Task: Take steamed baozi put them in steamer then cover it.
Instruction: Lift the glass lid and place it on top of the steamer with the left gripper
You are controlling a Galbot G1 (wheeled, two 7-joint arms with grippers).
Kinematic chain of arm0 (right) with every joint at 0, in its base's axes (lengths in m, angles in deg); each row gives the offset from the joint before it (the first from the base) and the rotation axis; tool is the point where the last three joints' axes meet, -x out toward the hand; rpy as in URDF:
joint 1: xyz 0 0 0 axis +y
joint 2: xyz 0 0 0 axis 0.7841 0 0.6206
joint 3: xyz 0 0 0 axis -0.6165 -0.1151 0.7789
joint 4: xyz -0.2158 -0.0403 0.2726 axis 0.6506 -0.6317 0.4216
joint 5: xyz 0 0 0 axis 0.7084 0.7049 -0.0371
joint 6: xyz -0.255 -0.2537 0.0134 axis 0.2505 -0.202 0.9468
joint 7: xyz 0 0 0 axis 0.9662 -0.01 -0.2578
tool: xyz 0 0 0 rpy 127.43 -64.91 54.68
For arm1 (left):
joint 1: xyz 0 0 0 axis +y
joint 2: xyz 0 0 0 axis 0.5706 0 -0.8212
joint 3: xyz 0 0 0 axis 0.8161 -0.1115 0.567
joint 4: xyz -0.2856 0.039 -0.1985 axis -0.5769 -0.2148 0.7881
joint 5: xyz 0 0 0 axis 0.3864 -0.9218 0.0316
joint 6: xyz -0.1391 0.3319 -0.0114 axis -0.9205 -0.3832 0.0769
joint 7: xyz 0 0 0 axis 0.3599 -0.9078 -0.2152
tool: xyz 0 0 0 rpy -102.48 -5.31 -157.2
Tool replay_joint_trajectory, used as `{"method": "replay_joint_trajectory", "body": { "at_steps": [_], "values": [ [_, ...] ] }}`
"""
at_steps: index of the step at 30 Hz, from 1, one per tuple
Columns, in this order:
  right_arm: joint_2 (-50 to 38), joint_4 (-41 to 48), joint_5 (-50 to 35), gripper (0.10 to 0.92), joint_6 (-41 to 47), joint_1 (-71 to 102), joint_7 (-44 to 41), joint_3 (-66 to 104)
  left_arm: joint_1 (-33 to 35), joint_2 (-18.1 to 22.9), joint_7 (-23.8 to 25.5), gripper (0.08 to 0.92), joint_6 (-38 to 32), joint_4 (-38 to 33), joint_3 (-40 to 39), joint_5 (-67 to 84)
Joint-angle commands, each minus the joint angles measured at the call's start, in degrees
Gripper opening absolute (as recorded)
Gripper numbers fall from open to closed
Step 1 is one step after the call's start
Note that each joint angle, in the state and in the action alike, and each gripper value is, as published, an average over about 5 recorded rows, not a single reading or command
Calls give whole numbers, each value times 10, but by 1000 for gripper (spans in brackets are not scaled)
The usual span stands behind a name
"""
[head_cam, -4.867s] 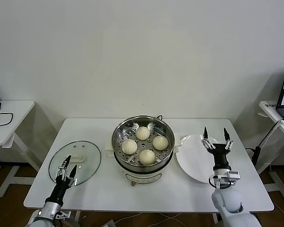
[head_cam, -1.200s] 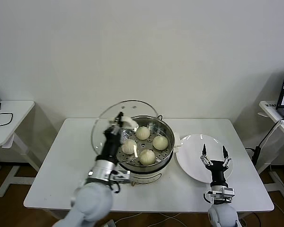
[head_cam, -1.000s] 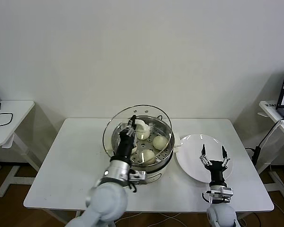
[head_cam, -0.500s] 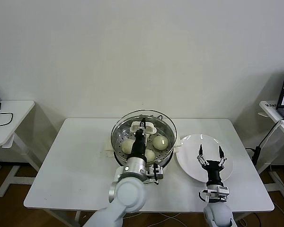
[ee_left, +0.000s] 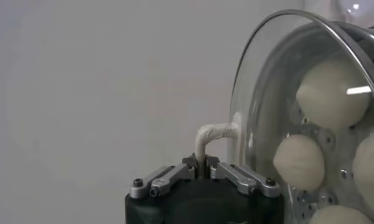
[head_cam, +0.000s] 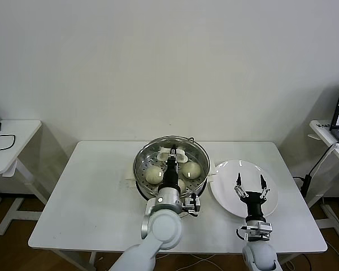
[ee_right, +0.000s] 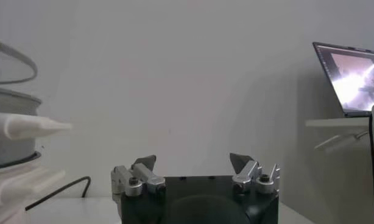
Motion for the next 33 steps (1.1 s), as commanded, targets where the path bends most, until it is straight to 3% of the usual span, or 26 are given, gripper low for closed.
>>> {"method": "replay_joint_trajectory", "body": {
  "at_steps": [1, 33],
  "values": [
    [1, 2, 1, 823, 0, -2, 0, -1, -2, 14, 0, 185, 1, 28, 2, -18],
    [1, 10, 3, 823, -2, -8, 0, -3, 16, 27, -16, 185, -26, 50, 27, -48]
  ]
}}
